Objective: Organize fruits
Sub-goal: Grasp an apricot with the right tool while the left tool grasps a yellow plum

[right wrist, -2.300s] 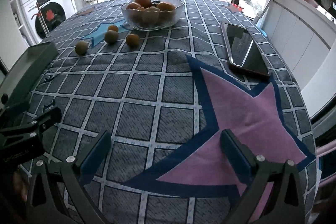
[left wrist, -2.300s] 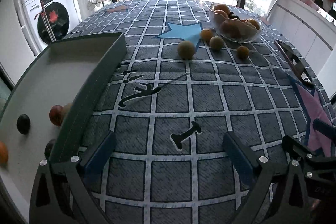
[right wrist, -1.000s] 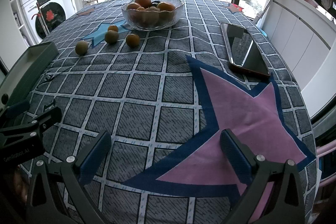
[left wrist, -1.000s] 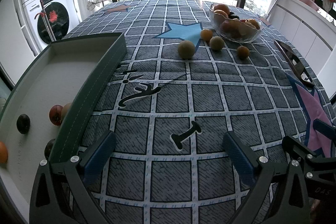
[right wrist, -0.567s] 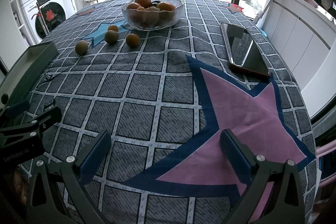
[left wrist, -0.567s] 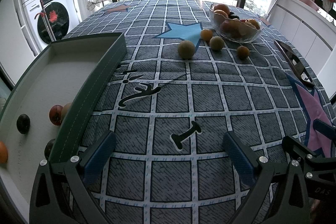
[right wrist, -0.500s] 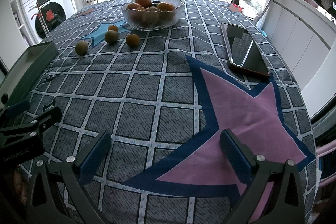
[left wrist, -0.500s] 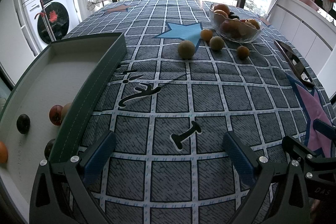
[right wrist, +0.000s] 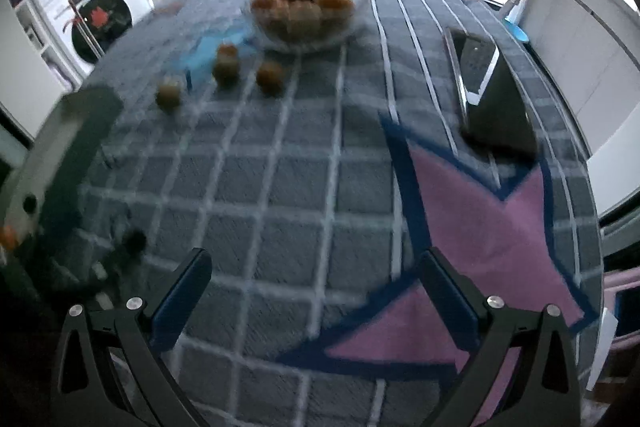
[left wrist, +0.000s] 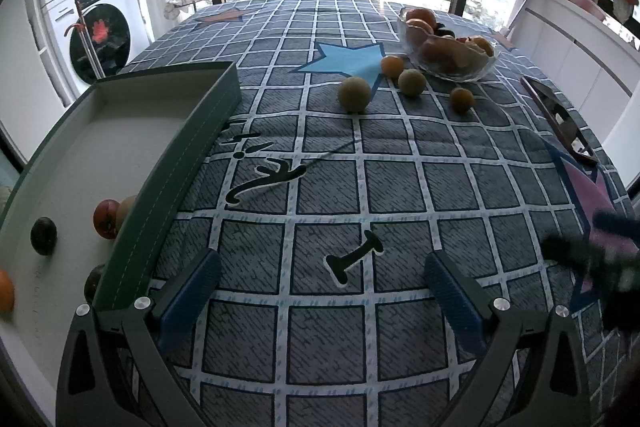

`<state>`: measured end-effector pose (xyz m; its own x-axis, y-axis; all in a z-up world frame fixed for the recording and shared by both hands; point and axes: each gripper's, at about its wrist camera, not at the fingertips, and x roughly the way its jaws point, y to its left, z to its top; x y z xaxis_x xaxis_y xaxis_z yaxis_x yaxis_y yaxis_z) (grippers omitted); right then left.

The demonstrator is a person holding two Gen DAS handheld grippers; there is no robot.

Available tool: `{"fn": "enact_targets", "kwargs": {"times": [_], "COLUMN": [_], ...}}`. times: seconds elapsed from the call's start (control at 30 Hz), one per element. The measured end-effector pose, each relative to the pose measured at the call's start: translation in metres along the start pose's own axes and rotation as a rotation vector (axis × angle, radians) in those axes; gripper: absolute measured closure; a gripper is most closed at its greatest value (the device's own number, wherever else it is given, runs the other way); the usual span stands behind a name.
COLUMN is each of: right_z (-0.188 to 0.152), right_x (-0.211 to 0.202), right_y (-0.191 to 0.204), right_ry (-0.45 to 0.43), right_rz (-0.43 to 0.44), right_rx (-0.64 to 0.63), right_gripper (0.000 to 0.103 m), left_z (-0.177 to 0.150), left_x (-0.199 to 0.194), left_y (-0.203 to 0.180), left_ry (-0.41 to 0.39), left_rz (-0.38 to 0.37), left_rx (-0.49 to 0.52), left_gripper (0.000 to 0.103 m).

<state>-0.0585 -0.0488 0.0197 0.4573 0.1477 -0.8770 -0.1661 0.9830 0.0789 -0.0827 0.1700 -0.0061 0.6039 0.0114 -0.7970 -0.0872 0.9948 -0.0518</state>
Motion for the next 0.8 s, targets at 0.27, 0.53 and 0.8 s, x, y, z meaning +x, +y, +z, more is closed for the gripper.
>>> {"fn": "enact_targets", "kwargs": {"times": [0.27, 0.53, 0.8], "right_z": [0.061, 0.089, 0.089], "right_x": [0.036, 0.061, 0.058], "right_y": [0.015, 0.031, 0.032], "right_ry": [-0.011, -0.064, -0.121], "right_rz": [0.0, -0.038, 0.003], "right_rx": [0.024, -0.022, -0.067], "right_gripper": [0.001, 0.031, 0.079], "left_z": [-0.001, 0.0, 0.0], "left_x": [-0.001, -0.001, -0.001], "left_y": [0.0, 0.0, 0.0], "left_ry": [0.0, 0.0, 0.0], "left_rz": [-0.003, -0.002, -0.002], "left_rx": [0.0, 0.0, 0.0], "left_gripper": [0.001, 0.001, 0.001]}}
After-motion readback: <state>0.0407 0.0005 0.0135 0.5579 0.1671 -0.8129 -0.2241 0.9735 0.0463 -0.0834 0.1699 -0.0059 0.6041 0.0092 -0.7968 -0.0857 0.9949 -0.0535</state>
